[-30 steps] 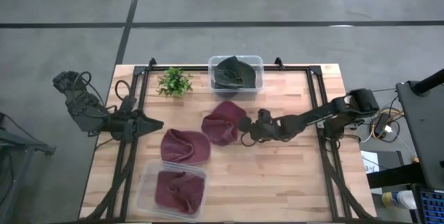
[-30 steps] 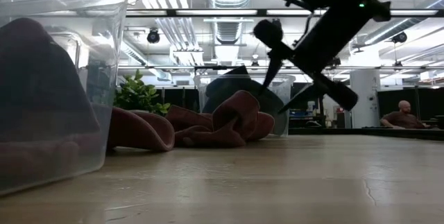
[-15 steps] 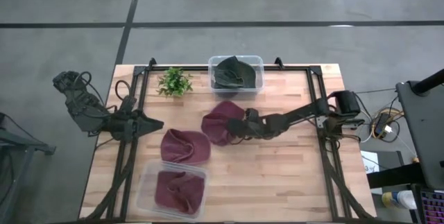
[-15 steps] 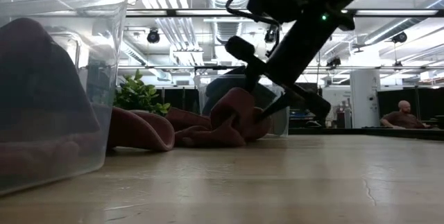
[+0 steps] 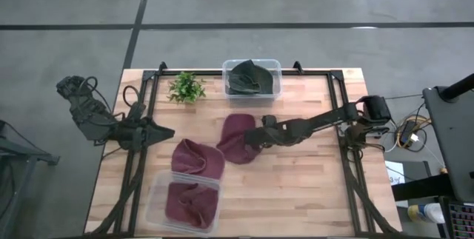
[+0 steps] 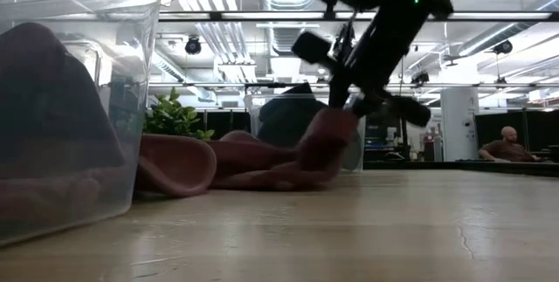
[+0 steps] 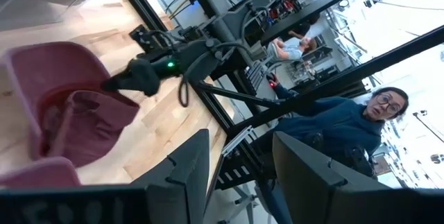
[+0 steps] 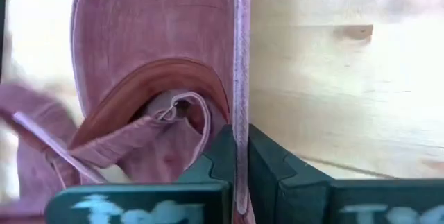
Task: Pick & Place hat
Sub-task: Put the top red cap into the bottom transparent bin
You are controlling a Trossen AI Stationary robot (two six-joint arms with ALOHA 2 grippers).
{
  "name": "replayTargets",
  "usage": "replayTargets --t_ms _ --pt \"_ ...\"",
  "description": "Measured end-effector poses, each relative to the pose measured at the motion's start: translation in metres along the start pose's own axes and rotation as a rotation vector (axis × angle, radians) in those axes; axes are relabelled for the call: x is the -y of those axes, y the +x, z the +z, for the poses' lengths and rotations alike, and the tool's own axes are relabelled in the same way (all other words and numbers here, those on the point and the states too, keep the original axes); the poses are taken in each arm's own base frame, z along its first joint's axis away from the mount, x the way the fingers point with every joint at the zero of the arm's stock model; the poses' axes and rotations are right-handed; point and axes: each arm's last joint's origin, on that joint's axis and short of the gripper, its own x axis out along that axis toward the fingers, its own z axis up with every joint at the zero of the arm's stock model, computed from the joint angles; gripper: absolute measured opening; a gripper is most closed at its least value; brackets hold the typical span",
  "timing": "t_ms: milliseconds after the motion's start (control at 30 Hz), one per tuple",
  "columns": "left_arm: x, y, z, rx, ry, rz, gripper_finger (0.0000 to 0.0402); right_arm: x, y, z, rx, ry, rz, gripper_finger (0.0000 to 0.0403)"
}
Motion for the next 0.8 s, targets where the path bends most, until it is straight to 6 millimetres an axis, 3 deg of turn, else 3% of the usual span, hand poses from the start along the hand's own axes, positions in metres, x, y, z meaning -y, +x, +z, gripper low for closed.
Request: replayTargets --t_ms 333,500,800 --pt "-0.001 -0.003 0.003 0.001 0.004 -0.012 0.0151 -0.012 -0.092 0.029 -0.074 -0.367 -0.201 0.0013" --pt "-0.001 -0.003 0.003 0.000 0.024 -0.011 0.0151 -0.025 -0.138 0.041 -0.218 -0.536 -0.089 0.0013" --pt "-0.001 -0.003 0.002 -0.018 0.027 -0.013 0.0151 -0.051 -0.200 0.055 -0.415 -0.546 0.206 0.0012"
